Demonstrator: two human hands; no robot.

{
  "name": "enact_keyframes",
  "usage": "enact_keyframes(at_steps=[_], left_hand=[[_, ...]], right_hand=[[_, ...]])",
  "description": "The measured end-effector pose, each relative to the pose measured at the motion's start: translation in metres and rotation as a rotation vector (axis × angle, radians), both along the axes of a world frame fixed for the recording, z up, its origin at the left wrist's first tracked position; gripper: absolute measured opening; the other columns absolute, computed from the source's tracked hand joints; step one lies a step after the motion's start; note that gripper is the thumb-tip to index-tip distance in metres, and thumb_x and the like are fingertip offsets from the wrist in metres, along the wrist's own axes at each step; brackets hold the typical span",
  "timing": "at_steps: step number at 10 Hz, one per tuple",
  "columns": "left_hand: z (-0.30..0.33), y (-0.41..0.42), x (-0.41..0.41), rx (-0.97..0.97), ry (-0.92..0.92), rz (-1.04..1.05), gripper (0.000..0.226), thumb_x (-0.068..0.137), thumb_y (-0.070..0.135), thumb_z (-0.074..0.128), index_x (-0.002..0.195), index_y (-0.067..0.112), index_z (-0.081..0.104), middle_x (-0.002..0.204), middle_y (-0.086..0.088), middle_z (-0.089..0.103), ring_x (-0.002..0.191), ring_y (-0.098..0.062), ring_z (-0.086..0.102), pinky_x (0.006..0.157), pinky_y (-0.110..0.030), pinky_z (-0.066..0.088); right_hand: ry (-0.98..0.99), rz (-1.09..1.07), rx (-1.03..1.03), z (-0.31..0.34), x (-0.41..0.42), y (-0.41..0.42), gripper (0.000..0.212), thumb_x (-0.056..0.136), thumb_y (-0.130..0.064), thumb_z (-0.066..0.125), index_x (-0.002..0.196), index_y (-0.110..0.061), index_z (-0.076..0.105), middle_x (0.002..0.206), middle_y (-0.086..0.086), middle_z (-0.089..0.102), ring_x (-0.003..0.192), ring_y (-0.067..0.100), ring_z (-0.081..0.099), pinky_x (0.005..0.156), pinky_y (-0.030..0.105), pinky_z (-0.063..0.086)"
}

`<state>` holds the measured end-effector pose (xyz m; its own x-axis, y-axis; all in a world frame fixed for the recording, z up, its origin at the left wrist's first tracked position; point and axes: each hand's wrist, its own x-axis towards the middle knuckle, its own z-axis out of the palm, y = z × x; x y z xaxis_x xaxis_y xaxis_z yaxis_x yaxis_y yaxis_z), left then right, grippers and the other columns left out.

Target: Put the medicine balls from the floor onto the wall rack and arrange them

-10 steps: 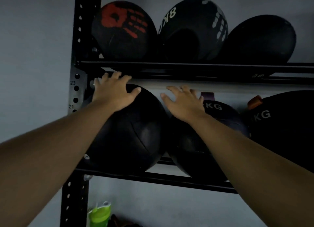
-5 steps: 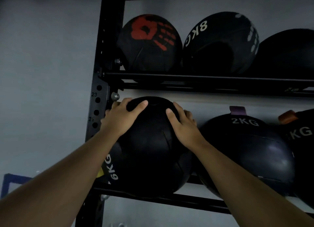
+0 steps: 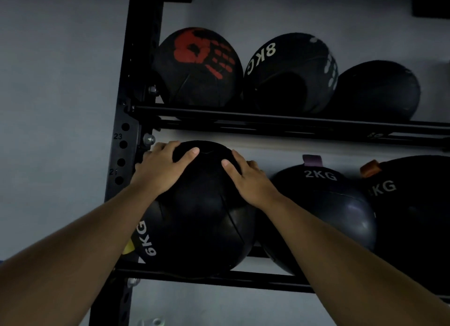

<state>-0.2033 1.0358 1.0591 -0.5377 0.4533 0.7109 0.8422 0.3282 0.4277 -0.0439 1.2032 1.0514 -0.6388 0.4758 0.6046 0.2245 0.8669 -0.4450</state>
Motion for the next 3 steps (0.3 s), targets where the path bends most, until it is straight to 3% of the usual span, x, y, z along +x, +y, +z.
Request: enact_keyframes(at_steps=[1,2,3], left_hand=[[0.005,-0.004,0.011,-0.111,0.17,0.017,0.086,0.097,0.08,0.032,0.165,0.027,0.035,0.172,-0.005,0.036,0.156,-0.035,0.037,0.123,-0.06,0.032],[0.018,-0.005,0.043,-0.292,0.499,0.027,0.07,0.103,0.066,0.04,0.161,0.026,0.042,0.165,0.0,0.045,0.149,-0.027,0.045,0.121,-0.048,0.034],[0.023,-0.005,0.073,-0.396,0.601,0.031,0.057,0.106,0.055,0.046,0.155,0.027,0.049,0.16,0.002,0.05,0.144,-0.022,0.049,0.119,-0.041,0.035]], right_hand=[[-0.028,-0.016,0.056,0.006,0.014,-0.001,0.073,0.099,-0.074,0.033,0.164,-0.041,0.026,0.161,0.011,0.041,0.148,0.036,0.042,0.117,0.05,0.039],[-0.028,-0.057,0.21,0.013,0.047,-0.005,0.059,0.103,-0.061,0.044,0.156,-0.035,0.042,0.15,0.009,0.053,0.138,0.03,0.051,0.109,0.046,0.047],[0.005,-0.069,0.245,0.016,0.075,-0.003,0.052,0.104,-0.055,0.047,0.151,-0.033,0.048,0.147,0.008,0.055,0.135,0.029,0.053,0.103,0.043,0.049]])
